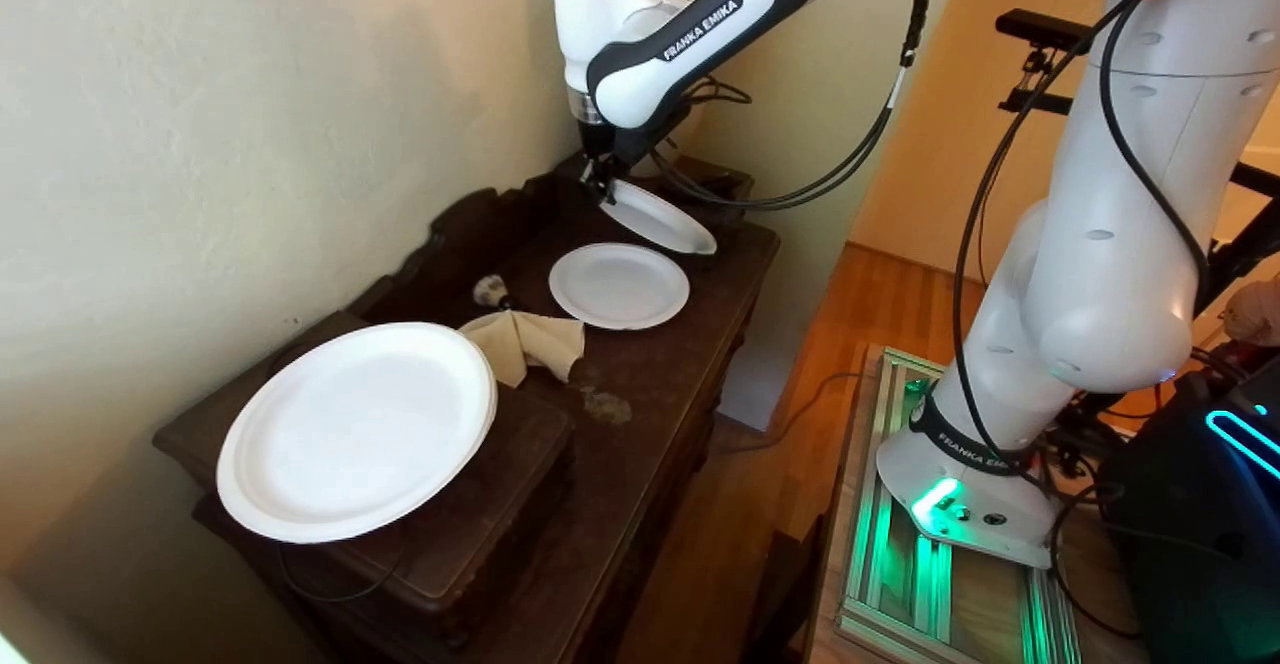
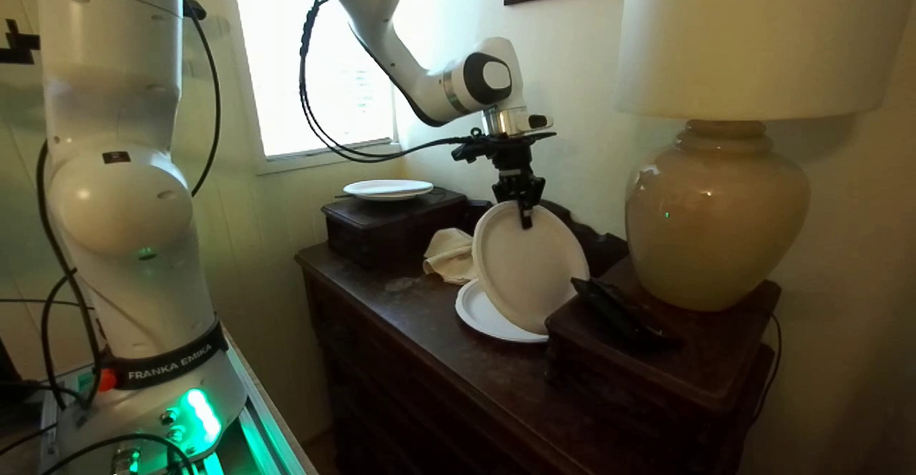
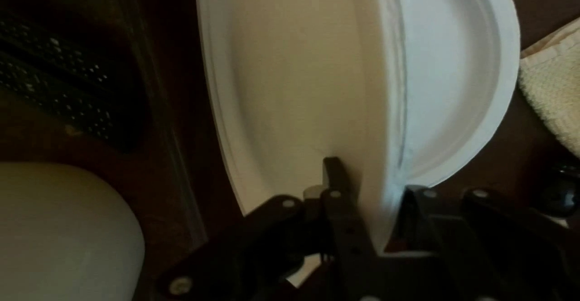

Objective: Move some of the plate on the right to the stack of plates on the left

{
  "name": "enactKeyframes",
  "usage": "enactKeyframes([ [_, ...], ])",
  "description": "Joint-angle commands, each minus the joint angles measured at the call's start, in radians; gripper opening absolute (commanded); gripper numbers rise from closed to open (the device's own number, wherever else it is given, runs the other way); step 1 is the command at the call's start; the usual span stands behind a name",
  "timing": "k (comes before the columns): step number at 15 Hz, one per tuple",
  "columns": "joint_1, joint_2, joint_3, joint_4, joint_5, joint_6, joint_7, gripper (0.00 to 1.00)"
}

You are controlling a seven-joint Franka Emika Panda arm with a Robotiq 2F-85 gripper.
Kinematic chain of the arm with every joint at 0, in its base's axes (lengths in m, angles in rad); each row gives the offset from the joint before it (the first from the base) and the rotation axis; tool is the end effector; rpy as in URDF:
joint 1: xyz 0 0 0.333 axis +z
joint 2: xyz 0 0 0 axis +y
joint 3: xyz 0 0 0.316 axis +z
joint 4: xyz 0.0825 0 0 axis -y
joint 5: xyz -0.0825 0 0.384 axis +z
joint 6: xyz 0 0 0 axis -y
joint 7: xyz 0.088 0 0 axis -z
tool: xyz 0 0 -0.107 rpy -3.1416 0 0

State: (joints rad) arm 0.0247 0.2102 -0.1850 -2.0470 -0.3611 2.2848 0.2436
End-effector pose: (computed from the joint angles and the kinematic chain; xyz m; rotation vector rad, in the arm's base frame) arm 0.5794 -0.0992 0.3443 2.8188 -0.2331 0.0569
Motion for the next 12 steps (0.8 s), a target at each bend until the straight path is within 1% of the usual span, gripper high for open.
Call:
enactKeyframes([
  [1,-0.035,-0.100,0.031,-0.078,-0.004,-0.001,-0.117,0.04],
  [3,-0.053,-0.123,0.044,-0.099,0.036,0.020,-0.211,0.04],
  [6,-0.068,-0.146,0.056,-0.118,0.051,0.023,-0.287,0.04],
  [10,-0.076,-0.158,0.065,-0.133,0.060,0.025,-0.343,0.04],
  [12,-0.074,-0.143,0.067,-0.124,0.050,0.009,-0.320,0.04],
])
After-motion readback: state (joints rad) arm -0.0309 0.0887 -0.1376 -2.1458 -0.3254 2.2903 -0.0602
